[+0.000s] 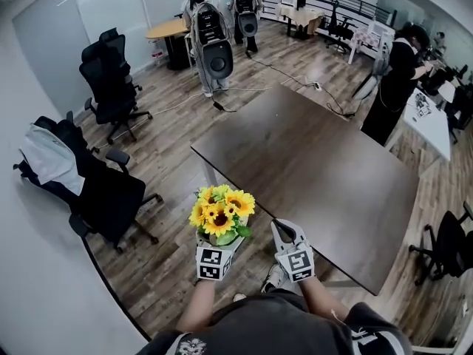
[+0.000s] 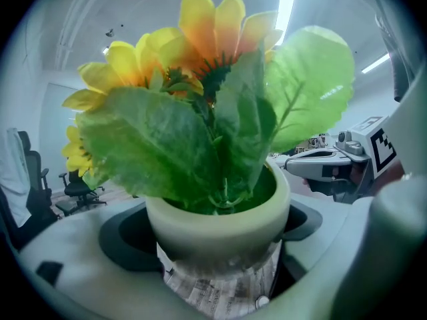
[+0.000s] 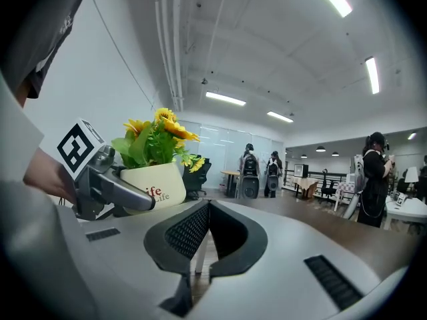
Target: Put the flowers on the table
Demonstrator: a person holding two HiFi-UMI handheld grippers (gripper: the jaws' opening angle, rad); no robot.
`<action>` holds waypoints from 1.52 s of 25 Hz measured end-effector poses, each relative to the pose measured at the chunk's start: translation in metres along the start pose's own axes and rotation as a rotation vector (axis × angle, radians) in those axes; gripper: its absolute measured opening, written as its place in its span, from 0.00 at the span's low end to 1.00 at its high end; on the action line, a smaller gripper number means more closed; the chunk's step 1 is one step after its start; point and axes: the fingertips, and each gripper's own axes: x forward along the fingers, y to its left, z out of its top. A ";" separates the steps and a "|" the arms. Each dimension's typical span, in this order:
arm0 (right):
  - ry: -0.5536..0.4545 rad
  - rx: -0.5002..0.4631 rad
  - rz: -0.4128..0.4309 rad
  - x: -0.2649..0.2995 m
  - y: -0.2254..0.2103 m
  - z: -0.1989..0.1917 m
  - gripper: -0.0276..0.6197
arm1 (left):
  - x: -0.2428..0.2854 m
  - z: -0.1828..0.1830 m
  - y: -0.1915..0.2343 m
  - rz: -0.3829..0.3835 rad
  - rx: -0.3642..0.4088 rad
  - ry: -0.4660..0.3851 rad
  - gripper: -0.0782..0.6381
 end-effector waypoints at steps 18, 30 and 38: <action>-0.032 -0.051 -0.002 0.055 -0.144 -0.007 0.08 | 0.150 0.035 -0.024 -0.019 0.029 0.029 0.85; 0.004 0.001 -0.065 0.059 -0.208 -0.042 0.08 | 0.216 0.037 -0.054 -0.079 0.030 0.052 0.85; 0.013 0.042 -0.159 0.087 -0.240 -0.049 0.08 | 0.254 0.074 -0.032 -0.137 0.018 0.000 0.85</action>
